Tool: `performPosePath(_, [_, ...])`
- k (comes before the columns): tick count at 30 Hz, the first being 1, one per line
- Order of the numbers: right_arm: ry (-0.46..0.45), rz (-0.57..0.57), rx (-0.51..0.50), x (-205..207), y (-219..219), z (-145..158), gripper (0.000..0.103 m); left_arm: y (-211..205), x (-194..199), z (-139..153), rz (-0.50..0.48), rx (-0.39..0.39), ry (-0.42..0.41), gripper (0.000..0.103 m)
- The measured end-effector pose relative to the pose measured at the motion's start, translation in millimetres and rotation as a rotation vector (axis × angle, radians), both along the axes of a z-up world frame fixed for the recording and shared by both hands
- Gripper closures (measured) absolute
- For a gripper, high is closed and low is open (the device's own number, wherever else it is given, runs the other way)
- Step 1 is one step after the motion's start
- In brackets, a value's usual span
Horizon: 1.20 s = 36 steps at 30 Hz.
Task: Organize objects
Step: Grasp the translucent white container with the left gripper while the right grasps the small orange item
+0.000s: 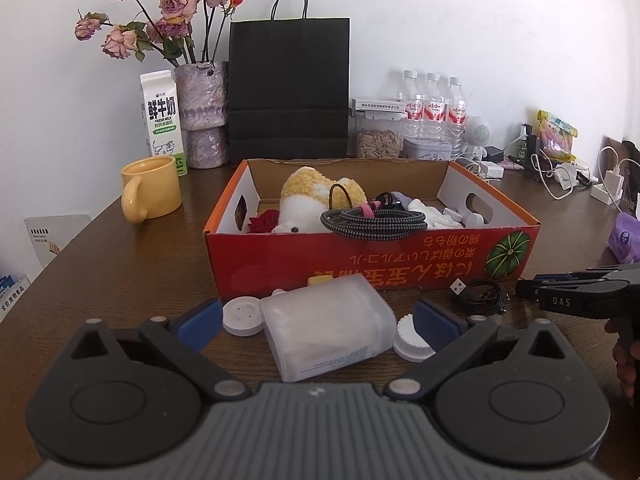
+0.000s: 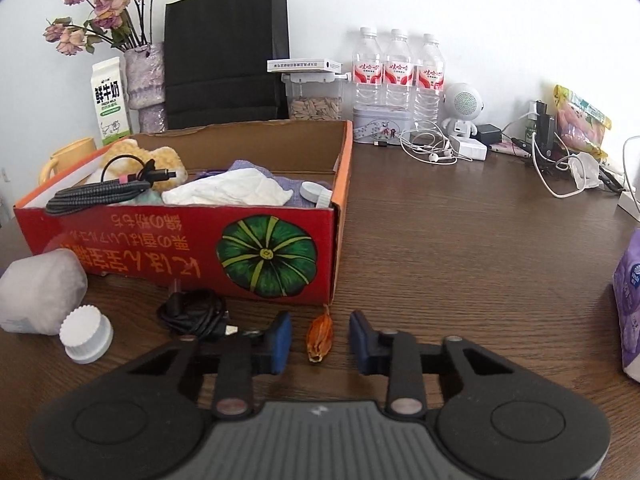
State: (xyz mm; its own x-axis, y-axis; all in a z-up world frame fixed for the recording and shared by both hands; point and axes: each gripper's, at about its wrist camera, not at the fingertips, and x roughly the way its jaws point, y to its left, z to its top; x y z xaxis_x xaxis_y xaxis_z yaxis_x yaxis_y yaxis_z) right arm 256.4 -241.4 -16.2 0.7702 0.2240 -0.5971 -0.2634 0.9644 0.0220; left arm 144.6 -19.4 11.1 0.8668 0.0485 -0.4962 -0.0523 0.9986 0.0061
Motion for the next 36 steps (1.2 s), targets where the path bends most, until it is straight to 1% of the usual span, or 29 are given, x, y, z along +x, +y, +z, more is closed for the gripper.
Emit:
performPosePath(3, [-0.026, 0.001, -0.011, -5.0, 2.7, 2.4, 0.091, 0.5, 0.6, -1.1, 0.01, 0.003, 0.011, 0.0])
performPosePath(9, [-0.185, -0.002, -0.04, -27.4, 6.7, 14.0, 0.091, -3.9, 8.5, -7.8, 0.023, -0.015, 0.047, 0.0])
performPosePath(11, [-0.214, 0.002, -0.034, -31.7, 6.0, 16.9, 0.091, -7.3, 13.0, -10.7, 0.031, -0.016, 0.061, 0.0])
performPosePath(15, [-0.236, -0.004, 0.003, -34.4, 0.3, 20.4, 0.091, -13.6, 23.0, -14.5, 0.057, -0.027, 0.073, 0.0])
performPosePath(19, [-0.262, -0.016, 0.03, -38.3, -4.9, 21.5, 0.091, -23.1, 35.1, -18.2, 0.095, 0.004, 0.07, 0.0])
performPosePath(22, [-0.272, -0.015, 0.039, -39.8, -6.5, 22.1, 0.091, -26.2, 44.9, -23.2, 0.165, 0.013, 0.062, 0.0])
performPosePath(24, [-0.272, -0.013, 0.045, -39.8, -6.9, 22.1, 0.091, -26.0, 48.5, -26.4, 0.208, -0.007, 0.048, 0.0])
performPosePath(28, [-0.275, -0.011, 0.062, -40.9, -9.2, 22.1, 0.091, -25.5, 57.4, -32.9, 0.249, -0.033, 0.079, 0.0])
performPosePath(35, [-0.272, 0.006, 0.086, -41.3, -11.0, 21.9, 0.091, -22.0, 59.4, -39.6, 0.274, -0.059, 0.091, 0.0])
performPosePath(36, [-0.273, 0.008, 0.087, -41.6, -10.7, 21.9, 0.091, -21.4, 58.8, -40.7, 0.275, -0.064, 0.09, 0.004])
